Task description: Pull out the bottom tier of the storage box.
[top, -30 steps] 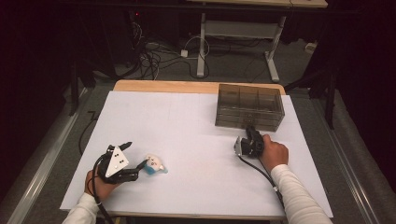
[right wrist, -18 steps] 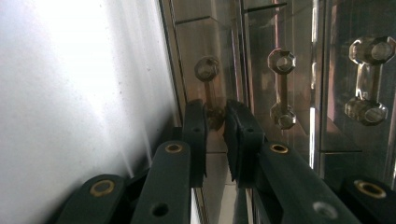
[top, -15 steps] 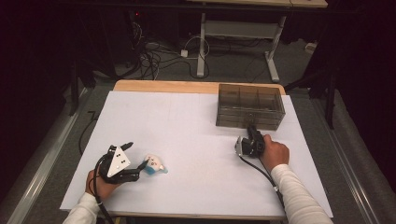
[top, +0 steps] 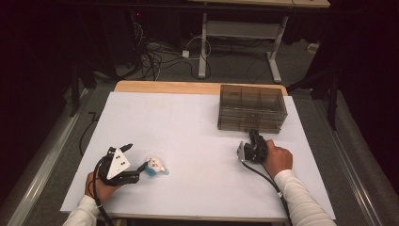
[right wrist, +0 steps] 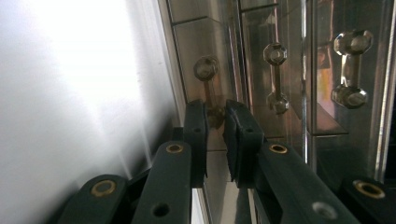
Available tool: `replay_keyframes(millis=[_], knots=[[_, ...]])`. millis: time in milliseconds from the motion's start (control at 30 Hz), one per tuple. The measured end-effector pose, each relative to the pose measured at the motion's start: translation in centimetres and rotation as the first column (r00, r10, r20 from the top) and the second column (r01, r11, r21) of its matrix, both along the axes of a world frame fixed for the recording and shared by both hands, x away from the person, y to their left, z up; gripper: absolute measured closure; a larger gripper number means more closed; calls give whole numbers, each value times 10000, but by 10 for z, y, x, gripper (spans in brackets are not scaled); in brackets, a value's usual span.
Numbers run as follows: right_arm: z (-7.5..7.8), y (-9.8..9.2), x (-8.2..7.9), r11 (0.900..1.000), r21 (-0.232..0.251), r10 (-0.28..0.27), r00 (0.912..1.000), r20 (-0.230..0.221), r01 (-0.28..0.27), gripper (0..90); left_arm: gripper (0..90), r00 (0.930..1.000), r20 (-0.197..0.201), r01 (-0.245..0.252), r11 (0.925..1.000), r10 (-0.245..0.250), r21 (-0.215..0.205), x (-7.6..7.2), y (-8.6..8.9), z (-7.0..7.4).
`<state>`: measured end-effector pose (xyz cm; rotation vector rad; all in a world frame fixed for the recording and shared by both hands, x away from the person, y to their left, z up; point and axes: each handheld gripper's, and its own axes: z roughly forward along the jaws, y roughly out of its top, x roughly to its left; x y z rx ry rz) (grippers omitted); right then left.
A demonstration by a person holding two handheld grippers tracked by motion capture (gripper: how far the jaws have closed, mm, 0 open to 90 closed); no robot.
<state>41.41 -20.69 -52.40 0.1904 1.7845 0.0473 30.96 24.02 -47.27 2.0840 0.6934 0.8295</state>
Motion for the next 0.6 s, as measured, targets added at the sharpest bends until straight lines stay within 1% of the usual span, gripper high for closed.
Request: replay_keyframes(millis=[133, 167, 200, 233, 300, 333, 367, 400, 433, 467, 500, 533, 567, 600], knots=[[1, 0, -5, 10000, -17, -9, 10000, -41, 9, 808, 191, 10000, 12, -21, 10000, 21, 15, 0, 0, 0], [2, 0, -7, 9999, 126, -12, 9998, -221, 15, 802, 191, 10000, 12, -17, 10000, 17, 13, 0, 0, 0], [2, 0, -7, 9999, 126, -12, 9998, -221, 15, 802, 191, 10000, 8, -25, 10000, 25, 4, 0, 0, 0], [3, 0, -8, 9997, 254, -17, 9995, -328, 25, 798, 191, 10000, 15, -25, 10000, 25, 5, 0, 0, 0], [6, -2, -10, 9978, 655, 2, 9981, -622, 39, 788, 191, 10000, 12, -29, 10000, 29, 13, 0, 0, 0], [9, -3, -10, 9946, 1039, 102, 9963, -850, -13, 773, 191, 10000, 11, -24, 10000, 24, 15, 0, 0, 0], [13, -5, -11, 9869, 1616, 161, 9937, -1107, 20, 770, 191, 10000, 6, -13, 10000, 13, 19, 0, 0, 0], [17, -8, -11, 9752, 2213, 251, 9893, -1439, 74, 770, 191, 10000, 0, -11, 10000, 11, 39, 0, 0, 0], [22, -11, -12, 9627, 2704, 342, 9870, -1573, 98, 786, 191, 10000, -8, -14, 10000, 14, 54, 0, 0, 0], [27, -14, -13, 9477, 3191, 460, 9841, -1717, 113, 818, 191, 10000, -19, -2, 10000, 2, 48, 0, -1, 0], [36, -23, -13, 9020, 4305, 572, 9792, -1947, 329, 881, 191, 10000, -28, -2, 10000, 2, 63, 0, -1, 0], [40, -28, -12, 8750, 4817, 571, 9774, -2034, 491, 900, 191, 10000, -28, -2, 10000, 2, 63, 0, -1, 0], [40, -28, -12, 8750, 4817, 571, 9774, -2034, 491, 900, 191, 10000, -34, 5, 10000, -5, 78, 0, -2, 0], [45, -34, -11, 8491, 5234, 502, 9754, -2147, 715, 900, 191, 10000, -34, 17, 9999, -17, 99, 0, -2, 0]])
